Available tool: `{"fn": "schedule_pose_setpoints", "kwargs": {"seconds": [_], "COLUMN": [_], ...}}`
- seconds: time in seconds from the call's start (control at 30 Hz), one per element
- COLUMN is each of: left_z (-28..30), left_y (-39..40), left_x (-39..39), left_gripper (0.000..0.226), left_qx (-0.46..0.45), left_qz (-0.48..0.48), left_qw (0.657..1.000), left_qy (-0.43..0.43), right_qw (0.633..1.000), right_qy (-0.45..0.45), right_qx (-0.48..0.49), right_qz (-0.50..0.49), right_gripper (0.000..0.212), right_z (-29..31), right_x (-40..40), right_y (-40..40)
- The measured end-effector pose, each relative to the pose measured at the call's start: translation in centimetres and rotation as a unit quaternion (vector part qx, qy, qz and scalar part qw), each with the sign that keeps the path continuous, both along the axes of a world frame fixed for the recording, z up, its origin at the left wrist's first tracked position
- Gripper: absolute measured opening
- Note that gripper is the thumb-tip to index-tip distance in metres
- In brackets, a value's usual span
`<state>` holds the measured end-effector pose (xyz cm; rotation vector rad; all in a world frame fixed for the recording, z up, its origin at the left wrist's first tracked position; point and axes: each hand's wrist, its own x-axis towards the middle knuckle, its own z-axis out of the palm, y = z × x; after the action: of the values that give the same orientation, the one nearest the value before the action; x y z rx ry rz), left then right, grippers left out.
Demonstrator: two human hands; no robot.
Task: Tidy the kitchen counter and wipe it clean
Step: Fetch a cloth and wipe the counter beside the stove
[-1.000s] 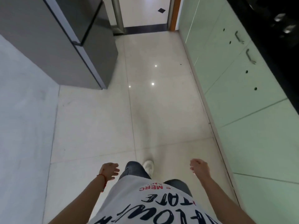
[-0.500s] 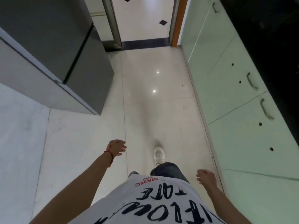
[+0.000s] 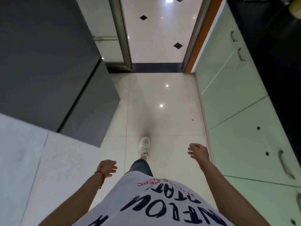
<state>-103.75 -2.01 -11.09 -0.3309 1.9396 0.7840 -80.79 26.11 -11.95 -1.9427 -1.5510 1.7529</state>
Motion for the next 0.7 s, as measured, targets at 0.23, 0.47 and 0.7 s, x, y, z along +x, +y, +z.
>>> {"fn": "schedule_pose_setpoints", "kwargs": {"seconds": [0.23,0.47,0.7], "left_z": [0.7,2.4,2.0], "left_y": [11.5,28.5,42.6], "left_x": [-11.8,-20.4,-24.0], "left_gripper": [0.009,0.010,0.014], "left_qx": [-0.013,0.039,0.081], "left_qz": [-0.039,-0.121,-0.192], "left_qw": [0.999,0.992,0.978], "left_qy": [-0.014,0.003,0.015], "right_qw": [0.997,0.986,0.976], "right_qy": [-0.041,-0.062,-0.054], "right_qx": [-0.030,-0.062,-0.087], "right_qz": [-0.066,-0.145,-0.192], "right_gripper": [0.012,0.013,0.010], "right_z": [-0.7,-1.4,-2.5], "right_x": [-6.9,-10.2,-13.6], "right_y": [7.6,13.3,22.1]}}
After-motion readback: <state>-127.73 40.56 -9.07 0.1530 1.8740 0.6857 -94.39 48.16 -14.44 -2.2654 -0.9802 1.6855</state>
